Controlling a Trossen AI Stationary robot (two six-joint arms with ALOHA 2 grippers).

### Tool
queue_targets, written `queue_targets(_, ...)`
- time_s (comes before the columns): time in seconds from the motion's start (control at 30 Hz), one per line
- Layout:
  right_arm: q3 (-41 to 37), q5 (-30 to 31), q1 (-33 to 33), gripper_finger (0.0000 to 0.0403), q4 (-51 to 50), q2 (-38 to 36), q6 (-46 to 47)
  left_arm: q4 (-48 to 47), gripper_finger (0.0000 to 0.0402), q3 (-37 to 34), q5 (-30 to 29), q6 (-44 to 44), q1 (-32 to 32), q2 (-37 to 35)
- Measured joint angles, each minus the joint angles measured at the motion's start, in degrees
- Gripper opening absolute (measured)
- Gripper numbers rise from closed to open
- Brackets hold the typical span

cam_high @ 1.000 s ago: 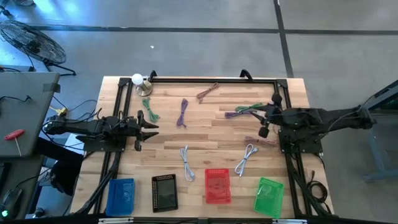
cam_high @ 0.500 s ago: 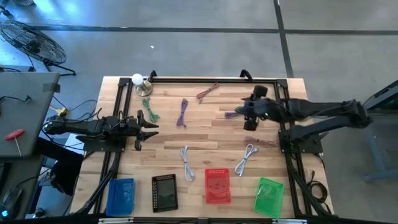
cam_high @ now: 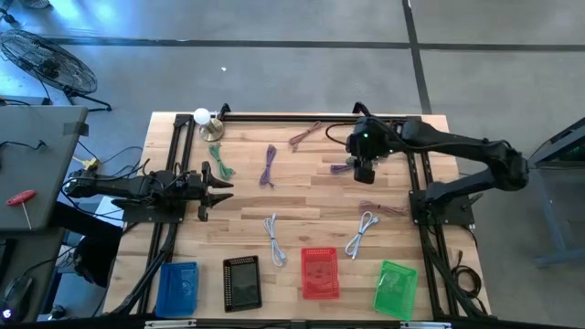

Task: Pick & Place USB Port
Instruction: Put the right purple charger cable into the black bin

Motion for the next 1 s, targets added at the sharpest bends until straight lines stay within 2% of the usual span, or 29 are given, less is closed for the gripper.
queue_targets(0.13,-4.2,-1.1,-0.8,0.0209,5.4,3.0,-4.8,0.1,0.0136,0.0,-1.2,0.5,0.0,0.0)
queue_targets(0.37,-8.2,4.7,-0.8,0.0209,16.4,8.2,-9.6,0.0,0.0136,0.0,-1.3,0.3,0.0,0.0)
queue_targets(0.5,-8.2,6.9,-1.0,0.0207,16.6,11.8,-9.6,0.0,0.0136,0.0,-1.4,0.2,0.0,0.0)
queue_targets(0.77,-8.3,6.7,-2.3,0.0207,15.0,19.7,-9.5,0.0,0.0136,0.0,-1.6,0.2,0.0,0.0)
queue_targets(1.0,-8.3,6.7,-2.3,0.0206,15.2,23.4,-9.5,-0.1,0.0136,0.0,-1.6,0.2,0.0,0.0)
